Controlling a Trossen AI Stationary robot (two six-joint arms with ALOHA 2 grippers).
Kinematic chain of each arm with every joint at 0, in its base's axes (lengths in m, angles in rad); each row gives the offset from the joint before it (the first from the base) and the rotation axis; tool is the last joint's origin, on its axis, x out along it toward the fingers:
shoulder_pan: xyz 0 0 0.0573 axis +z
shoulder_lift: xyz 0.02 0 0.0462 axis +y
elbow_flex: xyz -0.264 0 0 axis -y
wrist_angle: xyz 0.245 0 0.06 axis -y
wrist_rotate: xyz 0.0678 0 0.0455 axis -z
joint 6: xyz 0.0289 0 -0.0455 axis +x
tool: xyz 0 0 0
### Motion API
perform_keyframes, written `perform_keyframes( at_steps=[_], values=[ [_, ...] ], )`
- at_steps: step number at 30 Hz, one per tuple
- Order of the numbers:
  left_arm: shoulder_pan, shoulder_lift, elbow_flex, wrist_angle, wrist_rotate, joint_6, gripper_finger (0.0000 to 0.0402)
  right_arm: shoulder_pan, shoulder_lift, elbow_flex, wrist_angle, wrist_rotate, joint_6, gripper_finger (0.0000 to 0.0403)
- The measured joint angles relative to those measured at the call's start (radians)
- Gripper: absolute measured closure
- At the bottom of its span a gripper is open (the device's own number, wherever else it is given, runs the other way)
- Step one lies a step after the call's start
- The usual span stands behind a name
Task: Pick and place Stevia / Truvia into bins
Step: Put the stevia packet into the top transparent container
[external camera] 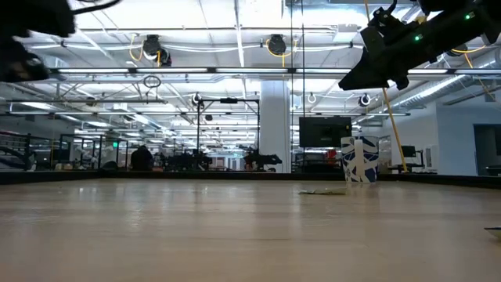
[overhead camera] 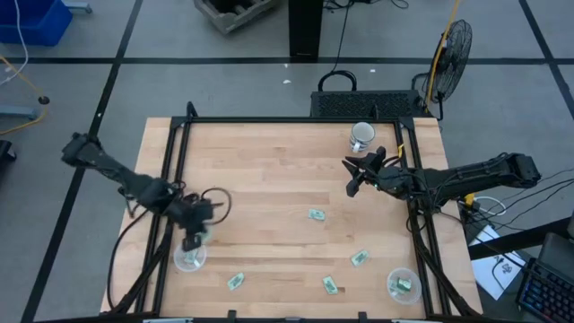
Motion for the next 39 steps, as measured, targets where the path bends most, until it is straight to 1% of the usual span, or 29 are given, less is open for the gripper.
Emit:
perform_keyframes(
  at_steps=[2,6,12,16,18,21,25,28,33,39],
  values=[
    [-0.066,-0.008,0.0,-0.021,0.023,-0.098,0.0397,0.0,0.0,0.0,0.0,0.0,0.0,0.0332],
    [-0.177,0.017,0.0,-0.022,0.019,-0.262,0.0399,0.0,0.0,0.0,0.001,0.0,0.0,0.0332],
    [-0.305,0.13,0.0,-0.012,0.012,-0.462,0.0399,0.0,0.0,0.0,0.0,0.0,0.0,0.0332],
    [-0.354,0.214,0.0,0.019,-0.015,-0.562,0.0393,0.0,0.0,0.0,0.0,0.0,0.0,0.0332],
    [-0.366,0.249,0.0,0.055,-0.028,-0.583,0.0389,0.0,0.0,0.0,0.0,0.0,0.0,0.0332],
    [-0.371,0.293,0.0,0.093,-0.042,-0.573,0.0388,0.0,0.0,0.0,0.001,0.0,0.0,0.0332],
    [-0.371,0.337,0.0,0.1,-0.043,-0.577,0.0397,0.0,0.0,0.0,0.005,0.0,0.0,0.0332],
    [-0.37,0.357,0.0,0.101,-0.042,-0.6,0.0396,0.0,0.0,0.0,0.005,0.0,0.0,0.0332],
    [-0.369,0.363,0.0,0.103,-0.043,-0.633,0.0365,0.0,0.0,0.0,0.005,0.0,0.0,0.0332],
    [-0.365,0.364,0.0,0.104,-0.043,-0.633,0.0323,0.0,0.0,0.0,0.005,0.0,0.0,0.0332]
  ],
)
